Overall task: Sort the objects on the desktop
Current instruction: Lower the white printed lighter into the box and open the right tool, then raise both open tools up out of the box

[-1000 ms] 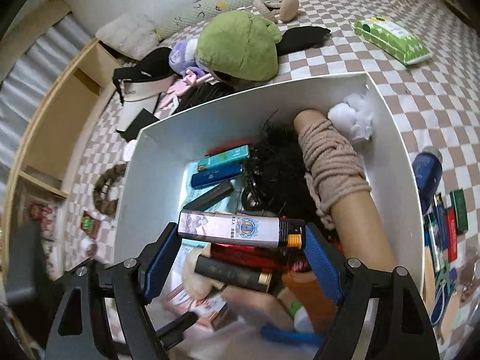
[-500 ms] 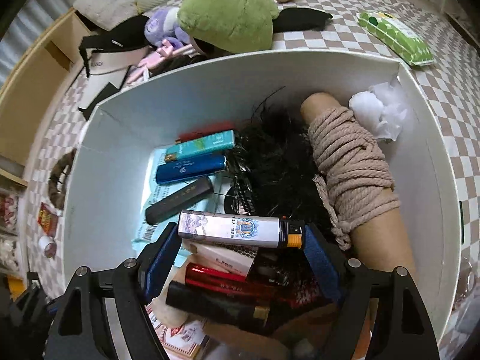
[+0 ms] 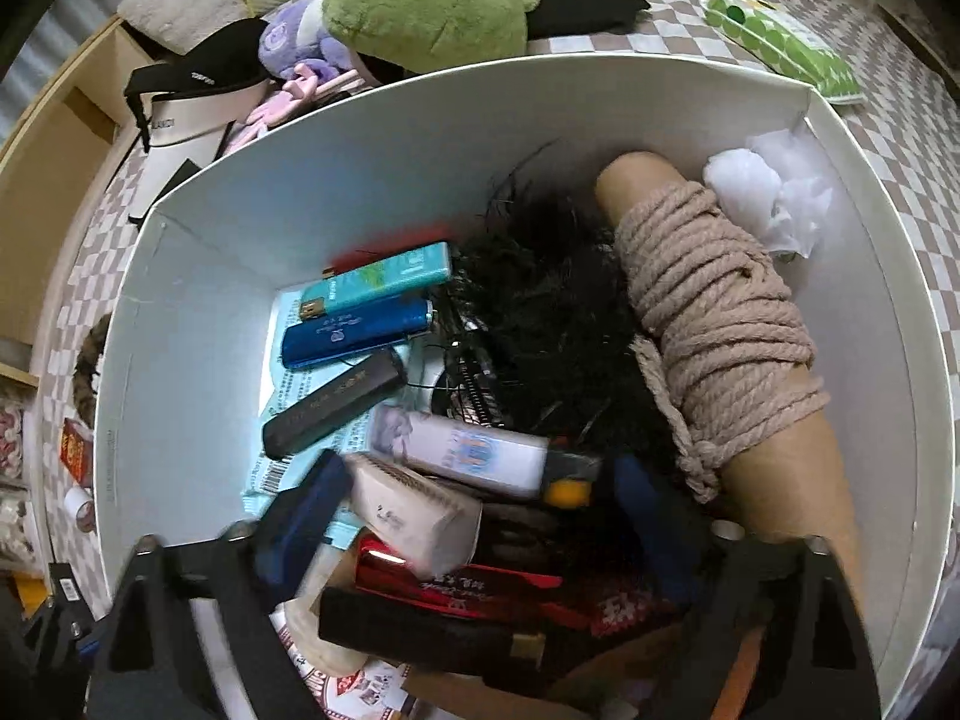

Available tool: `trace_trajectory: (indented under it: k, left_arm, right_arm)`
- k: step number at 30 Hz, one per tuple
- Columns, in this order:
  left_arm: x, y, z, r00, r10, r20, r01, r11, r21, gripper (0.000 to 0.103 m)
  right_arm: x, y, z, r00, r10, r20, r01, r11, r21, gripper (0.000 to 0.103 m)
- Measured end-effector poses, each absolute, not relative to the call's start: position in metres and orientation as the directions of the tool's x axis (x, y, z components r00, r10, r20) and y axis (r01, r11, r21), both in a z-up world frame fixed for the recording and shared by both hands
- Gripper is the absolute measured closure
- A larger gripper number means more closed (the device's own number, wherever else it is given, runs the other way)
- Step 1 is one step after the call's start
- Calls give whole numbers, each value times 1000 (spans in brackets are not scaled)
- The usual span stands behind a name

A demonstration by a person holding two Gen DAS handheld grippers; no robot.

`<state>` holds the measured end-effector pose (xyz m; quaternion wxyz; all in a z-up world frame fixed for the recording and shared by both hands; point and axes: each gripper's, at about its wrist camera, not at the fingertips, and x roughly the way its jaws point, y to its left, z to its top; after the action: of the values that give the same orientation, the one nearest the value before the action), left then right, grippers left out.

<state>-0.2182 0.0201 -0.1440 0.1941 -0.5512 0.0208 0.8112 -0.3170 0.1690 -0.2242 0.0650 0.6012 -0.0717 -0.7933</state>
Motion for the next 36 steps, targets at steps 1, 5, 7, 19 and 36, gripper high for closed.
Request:
trace_trajectory:
  k: [1,5,7,19,36]
  left_arm:
    - [-218,20,-144,-318,292,-902,-338,-924,-180,19]
    - [-218,21,-142,-323,295,-899,-339,-923,-181,19]
    - [-217,22,-140,-327,297,-897,-341,-923,-181,19]
    - [-206,20,-124,-386,261,-885,-324,-936,-135,10]
    - [-187,8,-86,-515,235,-824,-250,-961,-118,0]
  right_arm:
    - [-317,171,-223,-278,-192,-941,13,-980,197,7]
    - [-314,178,-215,-301,-197,-933,-1,-978,207,7]
    - [-314,180,-211,-312,-203,-928,-2,-977,214,6]
    - [-288,197,-166,-441,-185,-878,53,-982,181,0]
    - [-247,225,-113,-532,-229,-815,85,-972,218,0]
